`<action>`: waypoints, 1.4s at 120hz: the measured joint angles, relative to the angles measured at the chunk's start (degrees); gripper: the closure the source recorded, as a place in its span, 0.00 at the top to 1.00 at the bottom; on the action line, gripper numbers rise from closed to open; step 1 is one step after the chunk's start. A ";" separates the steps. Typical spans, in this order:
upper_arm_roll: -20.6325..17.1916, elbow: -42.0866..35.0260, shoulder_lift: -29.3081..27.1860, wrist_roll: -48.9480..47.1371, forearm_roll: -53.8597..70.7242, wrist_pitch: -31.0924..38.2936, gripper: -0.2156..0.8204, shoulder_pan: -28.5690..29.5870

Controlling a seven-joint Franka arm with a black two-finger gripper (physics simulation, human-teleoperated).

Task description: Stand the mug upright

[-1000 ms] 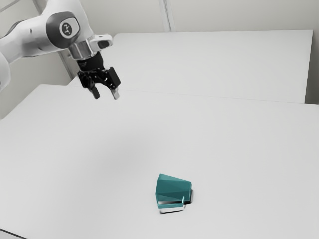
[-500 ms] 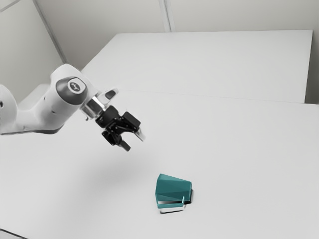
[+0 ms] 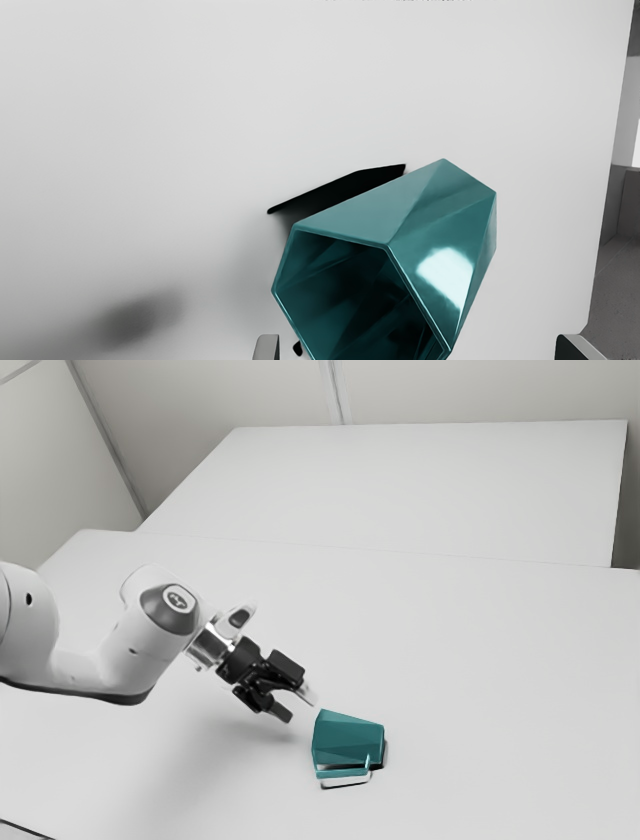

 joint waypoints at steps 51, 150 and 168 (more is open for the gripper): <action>-4.43 -2.01 1.15 8.14 -11.59 1.61 0.79 0.28; -7.60 -0.20 2.49 14.09 -18.53 1.47 0.09 0.62; -8.62 -0.18 0.44 14.35 -18.56 1.28 0.06 0.14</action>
